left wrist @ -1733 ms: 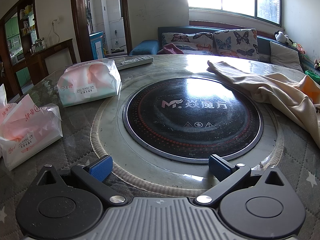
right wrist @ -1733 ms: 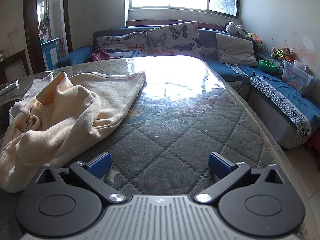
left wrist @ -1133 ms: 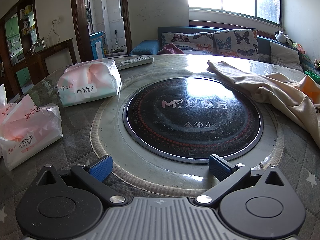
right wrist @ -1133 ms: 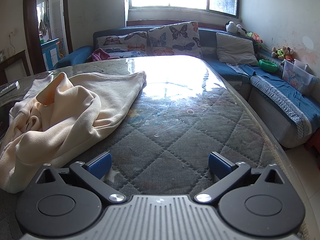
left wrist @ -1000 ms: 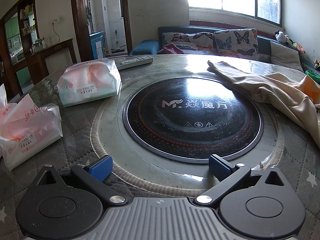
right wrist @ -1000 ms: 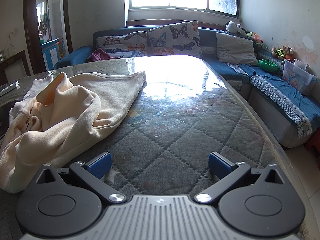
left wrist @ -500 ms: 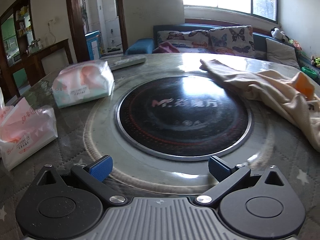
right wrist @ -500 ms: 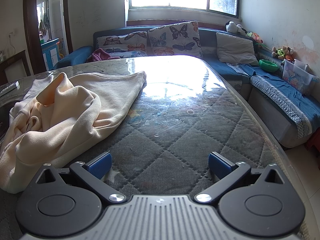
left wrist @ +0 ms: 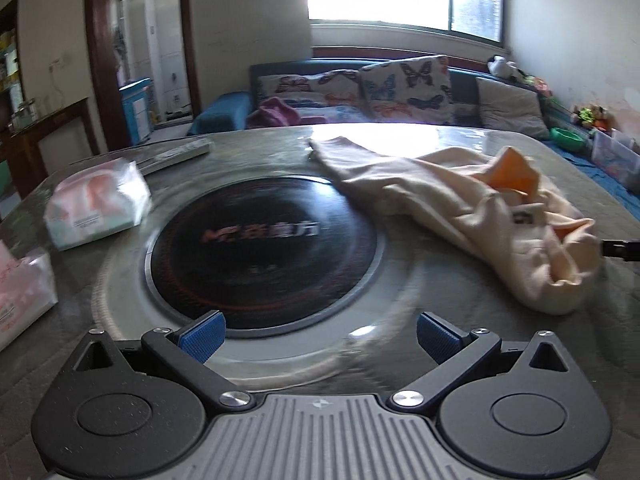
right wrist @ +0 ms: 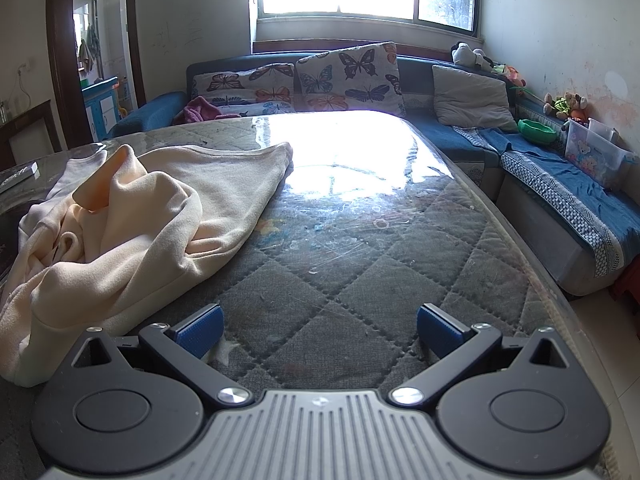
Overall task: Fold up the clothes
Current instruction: 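Move both tools toward the crumpled cream sweatshirt on the table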
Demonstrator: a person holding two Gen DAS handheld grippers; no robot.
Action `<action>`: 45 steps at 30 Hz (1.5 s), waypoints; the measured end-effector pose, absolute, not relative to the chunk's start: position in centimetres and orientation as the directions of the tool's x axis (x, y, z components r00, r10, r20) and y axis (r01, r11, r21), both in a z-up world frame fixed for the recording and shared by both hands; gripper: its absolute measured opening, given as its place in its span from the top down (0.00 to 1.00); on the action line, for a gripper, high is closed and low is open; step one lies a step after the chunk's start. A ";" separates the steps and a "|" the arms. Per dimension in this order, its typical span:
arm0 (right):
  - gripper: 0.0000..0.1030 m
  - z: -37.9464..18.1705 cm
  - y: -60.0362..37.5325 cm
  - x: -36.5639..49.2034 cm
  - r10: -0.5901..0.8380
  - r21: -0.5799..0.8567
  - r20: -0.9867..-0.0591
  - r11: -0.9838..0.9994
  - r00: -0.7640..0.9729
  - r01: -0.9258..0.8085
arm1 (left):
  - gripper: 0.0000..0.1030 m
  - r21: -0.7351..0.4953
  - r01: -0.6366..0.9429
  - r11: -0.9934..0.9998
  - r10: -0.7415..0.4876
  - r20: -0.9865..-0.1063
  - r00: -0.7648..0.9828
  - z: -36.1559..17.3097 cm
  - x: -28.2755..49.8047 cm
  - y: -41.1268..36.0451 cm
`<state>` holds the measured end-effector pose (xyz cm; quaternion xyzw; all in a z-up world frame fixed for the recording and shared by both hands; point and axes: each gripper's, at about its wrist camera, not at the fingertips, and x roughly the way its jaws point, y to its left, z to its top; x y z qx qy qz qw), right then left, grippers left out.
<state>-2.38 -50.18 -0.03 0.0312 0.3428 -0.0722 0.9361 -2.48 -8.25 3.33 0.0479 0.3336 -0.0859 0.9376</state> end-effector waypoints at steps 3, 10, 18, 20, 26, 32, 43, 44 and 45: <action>0.00 0.0 -50.2 -2.4 -0.113 0.011 -0.646 0.988 0.755 0.157 | 0.00 0.021 0.211 0.977 -0.150 -0.635 0.757 3.7 -2.5 -9.4; 0.00 0.2 -49.5 -3.4 -0.111 0.009 -0.655 0.988 0.747 0.155 | 0.00 0.000 0.239 0.971 -0.183 -0.643 0.744 4.0 -2.8 -11.4; 0.00 1.4 -48.1 -5.9 -0.137 -0.003 -0.661 0.984 0.738 0.180 | 0.00 -0.021 0.251 0.968 -0.202 -0.660 0.724 4.1 -3.2 -13.5; 0.00 1.9 -47.5 -6.7 -0.139 -0.009 -0.651 0.984 0.746 0.176 | 0.00 -0.025 0.243 0.970 -0.198 -0.665 0.720 4.1 -3.2 -13.8; 0.00 3.0 -45.2 -8.4 -0.147 -0.035 -0.637 0.986 0.757 0.162 | 0.00 -0.025 0.224 0.974 -0.181 -0.676 0.714 4.3 -3.4 -14.5; 0.00 3.9 -42.8 -9.5 -0.147 -0.057 -0.622 0.988 0.769 0.143 | 0.00 -0.028 0.222 0.975 -0.182 -0.678 0.712 4.4 -3.8 -15.0; 0.00 4.4 -40.2 -10.9 -0.082 -0.029 -0.619 0.996 0.781 0.082 | 0.00 -0.023 0.230 0.973 -0.184 -0.678 0.712 4.5 -4.2 -15.5; 0.00 4.4 -40.0 -11.0 -0.078 -0.027 -0.620 0.997 0.781 0.078 | 0.00 -0.022 0.229 0.973 -0.182 -0.679 0.711 4.5 -4.2 -15.5; 0.00 4.5 -39.9 -11.0 -0.076 -0.027 -0.619 0.997 0.782 0.076 | 0.00 -0.020 0.229 0.973 -0.181 -0.680 0.711 4.4 -4.2 -15.5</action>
